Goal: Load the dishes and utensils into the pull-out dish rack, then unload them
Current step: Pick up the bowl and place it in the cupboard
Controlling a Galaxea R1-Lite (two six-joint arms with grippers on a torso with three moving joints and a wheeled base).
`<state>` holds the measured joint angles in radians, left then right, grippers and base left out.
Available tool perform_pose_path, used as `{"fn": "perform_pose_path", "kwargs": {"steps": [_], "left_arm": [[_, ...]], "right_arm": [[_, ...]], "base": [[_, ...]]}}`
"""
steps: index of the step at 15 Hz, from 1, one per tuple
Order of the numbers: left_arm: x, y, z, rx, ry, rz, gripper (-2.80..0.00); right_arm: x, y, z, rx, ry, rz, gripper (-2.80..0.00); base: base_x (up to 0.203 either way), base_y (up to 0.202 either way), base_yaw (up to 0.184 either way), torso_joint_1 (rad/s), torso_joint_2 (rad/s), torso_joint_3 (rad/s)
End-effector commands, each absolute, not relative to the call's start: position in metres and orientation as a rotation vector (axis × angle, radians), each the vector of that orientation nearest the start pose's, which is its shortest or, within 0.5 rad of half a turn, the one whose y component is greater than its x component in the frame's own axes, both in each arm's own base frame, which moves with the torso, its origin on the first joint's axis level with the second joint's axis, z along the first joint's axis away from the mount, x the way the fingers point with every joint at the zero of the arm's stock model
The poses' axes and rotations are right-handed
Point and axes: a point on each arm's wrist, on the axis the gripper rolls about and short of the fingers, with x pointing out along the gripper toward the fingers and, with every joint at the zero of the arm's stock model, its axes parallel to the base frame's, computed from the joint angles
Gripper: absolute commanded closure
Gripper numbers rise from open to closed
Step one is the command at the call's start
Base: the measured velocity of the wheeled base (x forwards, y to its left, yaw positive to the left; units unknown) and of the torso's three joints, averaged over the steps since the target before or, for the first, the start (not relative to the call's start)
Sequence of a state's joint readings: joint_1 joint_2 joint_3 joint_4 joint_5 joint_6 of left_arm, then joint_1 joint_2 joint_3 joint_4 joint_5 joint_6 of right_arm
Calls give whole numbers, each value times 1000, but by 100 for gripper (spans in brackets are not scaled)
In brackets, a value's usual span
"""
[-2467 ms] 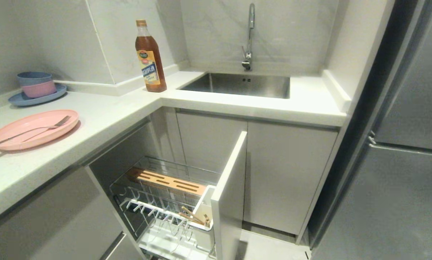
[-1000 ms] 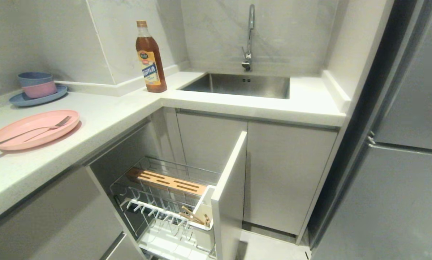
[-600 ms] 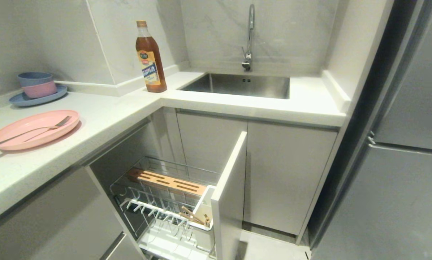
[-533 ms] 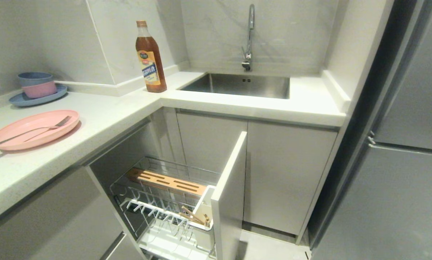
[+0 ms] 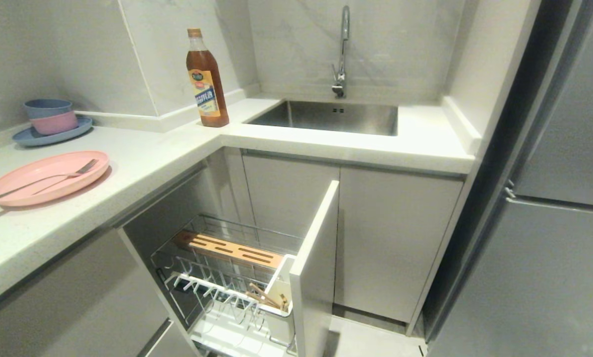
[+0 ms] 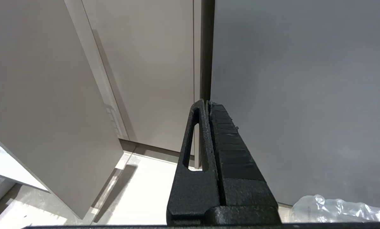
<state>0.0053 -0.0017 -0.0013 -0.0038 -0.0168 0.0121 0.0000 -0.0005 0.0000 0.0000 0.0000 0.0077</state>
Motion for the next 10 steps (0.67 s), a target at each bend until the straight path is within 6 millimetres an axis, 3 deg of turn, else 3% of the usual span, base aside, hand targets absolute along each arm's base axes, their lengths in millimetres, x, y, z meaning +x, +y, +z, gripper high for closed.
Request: {"fn": "perform_pose_path", "kwargs": {"steps": [1,6,10], "left_arm": [[-23,-1,76,15,-8,-11,0],[-23,-1,76,17,-8,-14,0],[-23,-1,76,17,-10,-14,0]], "right_arm": [[-23,0,75,8,0,0,0],[-23,0,75,8,0,0,0],[-23,0,75,8,0,0,0]], "base": [[0,0,0,0,0,0],[0,0,0,1,1,-14],[0,0,0,3,2,-165]]}}
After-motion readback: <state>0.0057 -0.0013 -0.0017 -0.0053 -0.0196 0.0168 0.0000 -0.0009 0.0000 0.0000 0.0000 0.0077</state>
